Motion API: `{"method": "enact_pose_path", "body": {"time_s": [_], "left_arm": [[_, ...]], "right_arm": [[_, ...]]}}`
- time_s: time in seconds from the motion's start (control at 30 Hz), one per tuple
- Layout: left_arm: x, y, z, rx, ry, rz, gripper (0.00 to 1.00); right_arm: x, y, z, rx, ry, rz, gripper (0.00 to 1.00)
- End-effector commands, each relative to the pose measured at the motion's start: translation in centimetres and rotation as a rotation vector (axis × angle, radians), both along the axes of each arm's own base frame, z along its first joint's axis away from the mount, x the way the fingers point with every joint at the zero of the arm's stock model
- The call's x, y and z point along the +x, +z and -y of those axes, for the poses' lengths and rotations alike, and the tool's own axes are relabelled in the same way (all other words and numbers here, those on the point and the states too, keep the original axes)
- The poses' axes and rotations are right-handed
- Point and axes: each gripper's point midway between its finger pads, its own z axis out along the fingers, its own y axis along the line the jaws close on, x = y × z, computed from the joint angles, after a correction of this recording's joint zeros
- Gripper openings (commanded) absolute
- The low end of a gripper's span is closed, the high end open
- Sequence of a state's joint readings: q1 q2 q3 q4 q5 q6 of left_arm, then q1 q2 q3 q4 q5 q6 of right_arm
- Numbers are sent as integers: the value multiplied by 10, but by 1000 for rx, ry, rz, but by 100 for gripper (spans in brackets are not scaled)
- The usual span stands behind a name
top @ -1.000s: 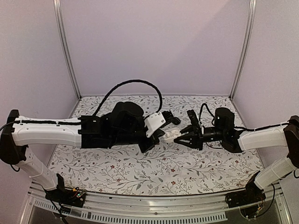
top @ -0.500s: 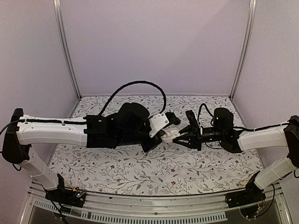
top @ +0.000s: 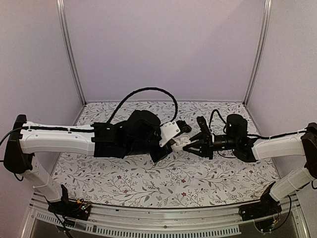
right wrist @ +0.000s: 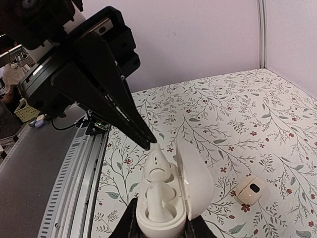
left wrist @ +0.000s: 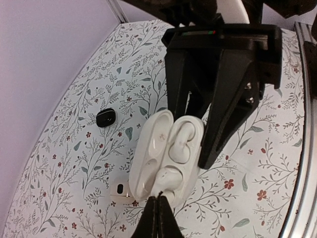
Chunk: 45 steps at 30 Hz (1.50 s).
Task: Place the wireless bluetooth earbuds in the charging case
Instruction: Insert the left earbud into the left side groove of the charging case, then adjust the left earbud in the left side groove of the charging case.
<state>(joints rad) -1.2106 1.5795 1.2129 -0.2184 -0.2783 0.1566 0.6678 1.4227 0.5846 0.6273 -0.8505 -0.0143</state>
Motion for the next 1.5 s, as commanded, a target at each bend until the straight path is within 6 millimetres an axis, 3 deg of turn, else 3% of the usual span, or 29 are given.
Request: {"method": "enact_pose_path", "body": {"time_s": [0.0,0.43,0.6,0.83,0.97,1.1,1.23,1.47], "left_arm": [[-4,-1,5,7,-10,-7,0],[-6,-15,10,42,-19,-37,0],[-12,-9,11,23,-51,-45,0],[-22,11,3,-39,-107,-17,22],[-26,30,-5,-92,-130,40,29],[-30,35,-11,-109,-154,72,32],[-35,40,-10,-128,-187,74,19],[-41,27,-6,-76,-233,48,11]], "right_arm": [[5,18,-3,32,-23,7,0],[1,24,-3,47,-9,20,0],[-4,26,-3,47,12,32,0],[-6,22,-3,40,14,24,0],[-7,21,-2,39,17,21,0],[-10,21,-1,39,30,18,0],[-15,22,-1,42,49,16,0],[-21,16,-4,20,77,28,0]]}}
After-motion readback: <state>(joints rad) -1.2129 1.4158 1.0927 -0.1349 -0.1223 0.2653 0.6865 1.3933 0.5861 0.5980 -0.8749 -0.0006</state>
